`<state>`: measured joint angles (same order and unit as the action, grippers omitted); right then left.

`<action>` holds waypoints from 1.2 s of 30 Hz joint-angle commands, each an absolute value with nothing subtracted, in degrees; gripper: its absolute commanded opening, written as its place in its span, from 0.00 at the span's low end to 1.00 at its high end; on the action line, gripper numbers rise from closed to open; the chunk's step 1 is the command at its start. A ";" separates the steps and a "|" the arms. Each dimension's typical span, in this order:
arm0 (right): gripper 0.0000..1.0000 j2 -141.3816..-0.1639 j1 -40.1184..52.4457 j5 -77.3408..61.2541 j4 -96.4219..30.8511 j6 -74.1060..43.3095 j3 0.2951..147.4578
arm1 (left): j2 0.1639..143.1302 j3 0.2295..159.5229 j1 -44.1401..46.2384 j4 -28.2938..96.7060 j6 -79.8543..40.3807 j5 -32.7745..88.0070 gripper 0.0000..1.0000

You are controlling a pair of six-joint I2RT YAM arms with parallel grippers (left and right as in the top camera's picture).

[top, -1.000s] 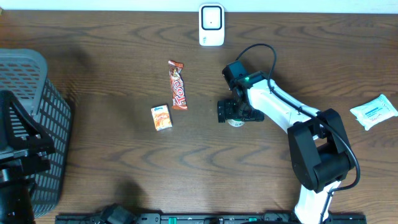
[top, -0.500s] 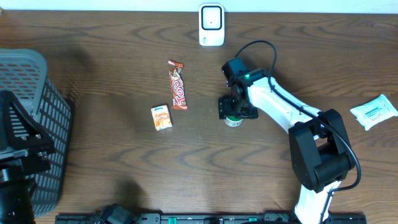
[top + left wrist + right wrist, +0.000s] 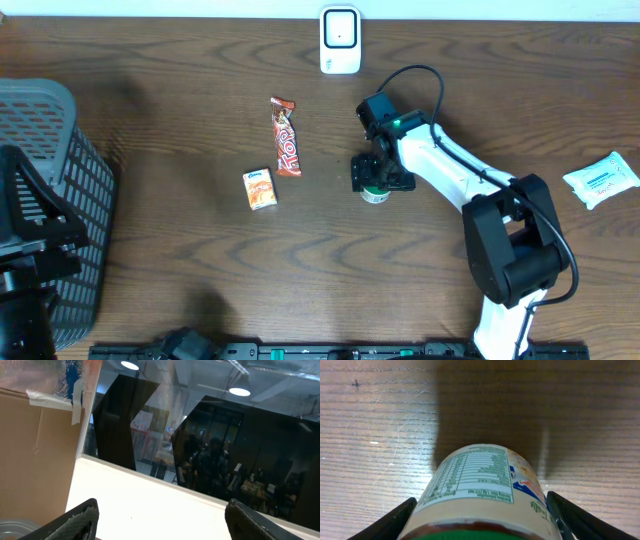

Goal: Scan the item barcode
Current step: 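Grasp the green-lidded jar with the right gripper and lift it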

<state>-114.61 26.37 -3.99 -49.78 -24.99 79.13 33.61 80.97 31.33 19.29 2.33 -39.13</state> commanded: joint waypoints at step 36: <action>0.52 -118.74 23.57 -33.23 -88.55 -17.43 105.10 | 33.06 80.73 31.31 19.22 1.83 -39.05 0.81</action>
